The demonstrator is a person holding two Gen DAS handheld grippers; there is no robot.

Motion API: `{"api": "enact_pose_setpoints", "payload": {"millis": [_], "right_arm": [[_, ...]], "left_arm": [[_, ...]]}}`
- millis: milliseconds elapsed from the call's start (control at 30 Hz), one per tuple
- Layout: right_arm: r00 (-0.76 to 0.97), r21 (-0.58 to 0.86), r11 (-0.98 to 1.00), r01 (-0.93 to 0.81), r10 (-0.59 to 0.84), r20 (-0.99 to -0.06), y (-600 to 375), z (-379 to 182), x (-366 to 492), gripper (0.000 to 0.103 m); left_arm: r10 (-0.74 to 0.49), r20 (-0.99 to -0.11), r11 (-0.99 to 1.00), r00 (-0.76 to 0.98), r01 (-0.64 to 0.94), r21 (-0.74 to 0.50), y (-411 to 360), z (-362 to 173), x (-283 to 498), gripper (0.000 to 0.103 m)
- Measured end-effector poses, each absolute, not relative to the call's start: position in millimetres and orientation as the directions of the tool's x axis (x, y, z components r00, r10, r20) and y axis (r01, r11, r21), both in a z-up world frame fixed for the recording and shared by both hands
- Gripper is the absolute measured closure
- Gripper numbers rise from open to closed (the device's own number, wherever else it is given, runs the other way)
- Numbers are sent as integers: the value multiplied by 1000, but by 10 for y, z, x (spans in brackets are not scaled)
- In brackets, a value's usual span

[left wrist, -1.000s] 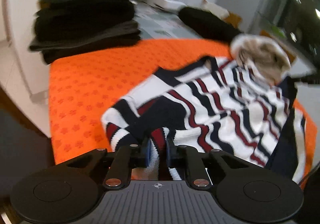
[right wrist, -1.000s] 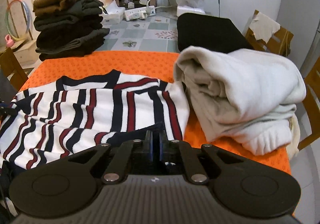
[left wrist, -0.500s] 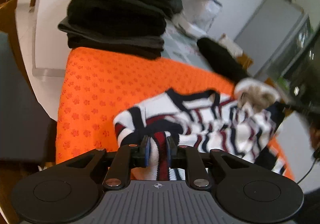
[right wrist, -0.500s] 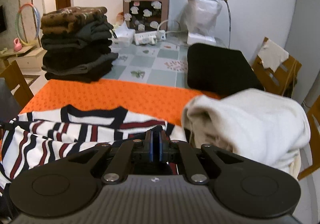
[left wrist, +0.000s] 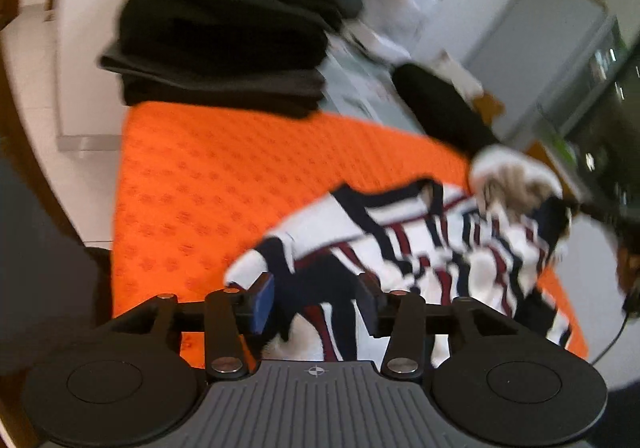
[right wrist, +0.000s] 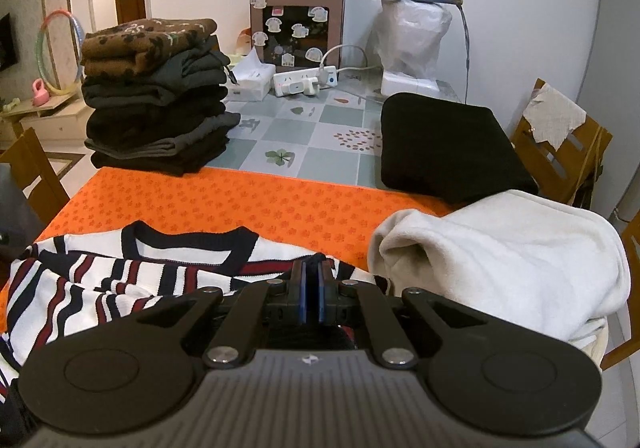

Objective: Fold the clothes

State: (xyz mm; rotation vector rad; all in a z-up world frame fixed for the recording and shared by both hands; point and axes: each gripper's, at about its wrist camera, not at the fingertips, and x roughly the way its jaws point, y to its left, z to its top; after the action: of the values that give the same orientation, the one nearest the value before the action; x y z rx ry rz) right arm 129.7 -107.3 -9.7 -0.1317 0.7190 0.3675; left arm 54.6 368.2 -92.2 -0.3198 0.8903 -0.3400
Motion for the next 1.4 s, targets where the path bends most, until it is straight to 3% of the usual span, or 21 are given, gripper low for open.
{"api": "enact_pose_setpoints", "payload": {"millis": [200,300,400,600,767,900,1067,1100,1200,1267,1400], "right_arm": [[693,13,934,-356,273,-667,-1092,-135,1241,96],[693,17,938,-345,267,-670,-1114,-158,1213,96],[693,22,943,-333,260,-673,-1138,-183,1184,96],[688,31,946,-324,257,-679,-1176,-206,1138,96],[707,44,949,-311,263,-656,-1198,-116,1163,96],[695,28,957,-287,229,-681,-1171,-189,1384,102],[656,31,973,-228,177,-733,-1188,-498,1728,102],[649,31,975,-222,171,-741,-1187,-550,1766,102],[616,49,970,-239,190,-764,-1154,-676,1783,101],[598,86,965,-249,223,-770,-1160,-728,1751,100],[567,186,958,-218,279,-775,-1170,-874,1727,83]], "left_arm": [[-444,-765,896,467,259,-362,3461,-1108,658,49],[-444,-765,894,467,291,-342,3426,-1076,596,67],[-448,-734,892,510,305,-333,3457,-995,469,93],[-463,-632,883,622,261,-390,3597,-845,269,94],[-403,-576,860,712,79,-504,3895,-876,272,94],[-345,-625,871,700,-9,-490,3969,-961,409,94],[-271,-703,898,657,-89,-430,3889,-1113,661,90],[-259,-704,899,661,-102,-427,3883,-1120,672,85],[-232,-659,904,716,-91,-417,3849,-997,582,59],[-207,-634,921,745,-71,-384,3789,-885,496,57],[-174,-587,945,791,-33,-325,3584,-692,243,55]]}}
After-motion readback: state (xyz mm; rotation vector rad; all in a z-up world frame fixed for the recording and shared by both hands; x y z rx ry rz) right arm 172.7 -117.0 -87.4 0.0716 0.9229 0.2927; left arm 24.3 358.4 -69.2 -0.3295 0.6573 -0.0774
